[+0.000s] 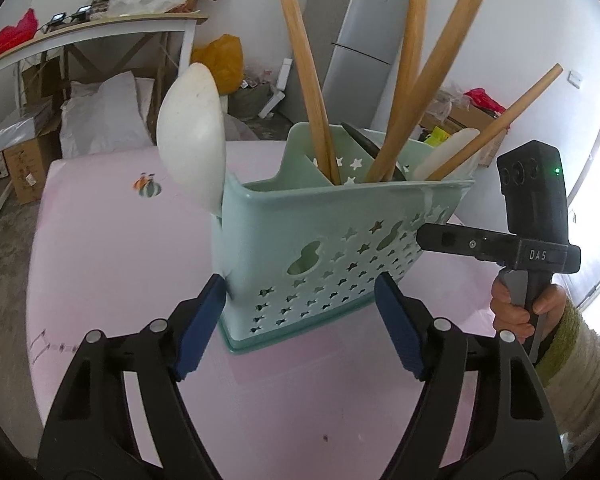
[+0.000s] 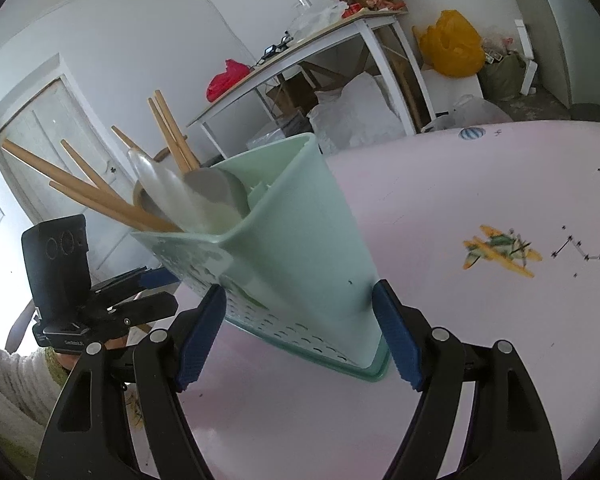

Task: Organize utensils
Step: 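Grip the green basket with both grippers and set it upright on the table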

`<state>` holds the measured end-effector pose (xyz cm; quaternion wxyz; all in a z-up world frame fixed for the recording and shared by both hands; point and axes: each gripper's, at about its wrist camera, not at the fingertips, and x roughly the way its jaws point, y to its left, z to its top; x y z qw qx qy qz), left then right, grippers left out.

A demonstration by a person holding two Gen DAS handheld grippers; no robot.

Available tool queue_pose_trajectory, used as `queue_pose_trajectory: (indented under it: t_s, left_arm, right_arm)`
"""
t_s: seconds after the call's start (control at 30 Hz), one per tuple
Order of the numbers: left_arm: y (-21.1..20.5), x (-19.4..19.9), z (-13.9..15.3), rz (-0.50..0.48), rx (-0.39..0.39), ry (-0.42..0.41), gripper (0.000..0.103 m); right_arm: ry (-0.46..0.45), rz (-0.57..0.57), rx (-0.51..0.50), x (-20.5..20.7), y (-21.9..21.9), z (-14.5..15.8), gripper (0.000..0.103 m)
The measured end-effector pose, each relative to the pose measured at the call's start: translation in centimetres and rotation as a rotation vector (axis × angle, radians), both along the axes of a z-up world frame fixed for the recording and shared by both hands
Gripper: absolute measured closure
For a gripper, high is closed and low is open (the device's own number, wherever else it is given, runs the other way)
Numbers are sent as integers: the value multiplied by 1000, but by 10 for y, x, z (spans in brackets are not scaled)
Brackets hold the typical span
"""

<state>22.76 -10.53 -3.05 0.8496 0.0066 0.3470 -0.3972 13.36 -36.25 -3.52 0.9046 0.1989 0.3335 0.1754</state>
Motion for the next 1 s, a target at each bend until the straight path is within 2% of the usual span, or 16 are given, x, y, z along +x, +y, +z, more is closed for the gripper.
queue_pose_trajectory:
  t_s: [0.4, 0.6, 0.77, 0.83, 0.9, 1.0]
  left_arm:
    - [46, -51, 6, 71, -26, 23, 31]
    - [45, -55, 3, 77, -27, -2, 31]
    - [58, -73, 7, 156, -32, -30, 28]
    - [67, -85, 10, 199, -9, -45, 23]
    - [72, -96, 10, 256, 48, -49, 21]
    - [83, -109, 9, 329, 100, -7, 17]
  right_arm:
    - [24, 17, -55, -53, 57, 5, 29]
    - [31, -15, -60, -59, 59, 6, 29]
    - [70, -62, -53, -79, 56, 9, 29]
    - [107, -93, -48, -91, 54, 7, 29]
    - [165, -130, -46, -105, 54, 5, 29]
    - [203, -213, -103, -123, 63, 4, 29]
